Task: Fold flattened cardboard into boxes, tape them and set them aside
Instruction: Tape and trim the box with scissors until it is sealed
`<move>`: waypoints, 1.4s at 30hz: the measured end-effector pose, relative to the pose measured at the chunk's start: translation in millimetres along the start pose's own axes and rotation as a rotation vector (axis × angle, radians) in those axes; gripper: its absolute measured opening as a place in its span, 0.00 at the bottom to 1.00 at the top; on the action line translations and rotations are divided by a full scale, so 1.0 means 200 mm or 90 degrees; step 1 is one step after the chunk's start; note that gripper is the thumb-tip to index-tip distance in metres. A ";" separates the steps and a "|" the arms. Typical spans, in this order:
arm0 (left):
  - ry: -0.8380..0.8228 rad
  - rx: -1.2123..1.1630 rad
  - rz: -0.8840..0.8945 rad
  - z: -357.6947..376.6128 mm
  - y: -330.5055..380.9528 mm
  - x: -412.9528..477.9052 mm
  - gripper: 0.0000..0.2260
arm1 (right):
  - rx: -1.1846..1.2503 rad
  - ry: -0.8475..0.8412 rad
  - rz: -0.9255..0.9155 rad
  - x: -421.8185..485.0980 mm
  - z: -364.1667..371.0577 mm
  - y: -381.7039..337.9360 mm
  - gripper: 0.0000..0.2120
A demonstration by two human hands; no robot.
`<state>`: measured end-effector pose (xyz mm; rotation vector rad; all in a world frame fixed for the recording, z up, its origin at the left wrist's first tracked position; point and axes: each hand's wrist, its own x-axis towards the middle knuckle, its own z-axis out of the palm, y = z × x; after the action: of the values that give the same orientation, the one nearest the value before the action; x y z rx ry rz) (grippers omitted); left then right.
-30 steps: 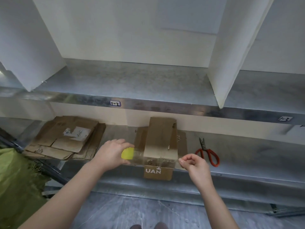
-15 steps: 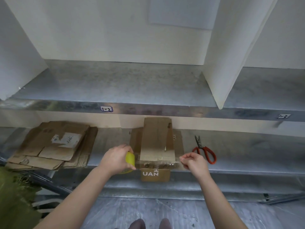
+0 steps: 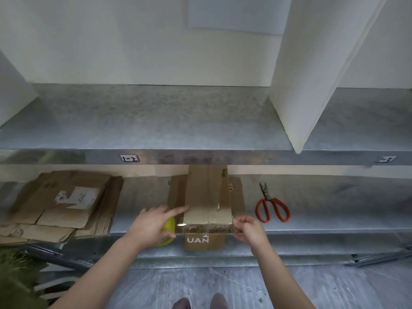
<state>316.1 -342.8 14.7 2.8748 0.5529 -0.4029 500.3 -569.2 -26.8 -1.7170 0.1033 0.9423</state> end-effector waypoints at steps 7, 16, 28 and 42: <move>0.026 0.040 0.022 0.04 -0.01 -0.01 0.29 | -0.084 0.189 -0.102 -0.01 0.09 0.09 0.14; 0.048 0.003 0.017 0.09 -0.01 -0.01 0.32 | -0.274 0.046 -0.285 -0.17 0.06 0.15 0.20; 0.089 -0.366 -0.101 0.16 -0.07 -0.05 0.33 | -0.367 0.086 -0.303 -0.10 0.21 0.06 0.24; 0.100 -0.093 -0.035 -0.01 -0.14 0.09 0.22 | -0.239 0.077 -0.232 -0.03 0.22 0.09 0.24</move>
<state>321.1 -311.7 7.5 2.7694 0.6602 -0.1382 463.8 -540.7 -40.3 -2.0488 -0.3174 0.6101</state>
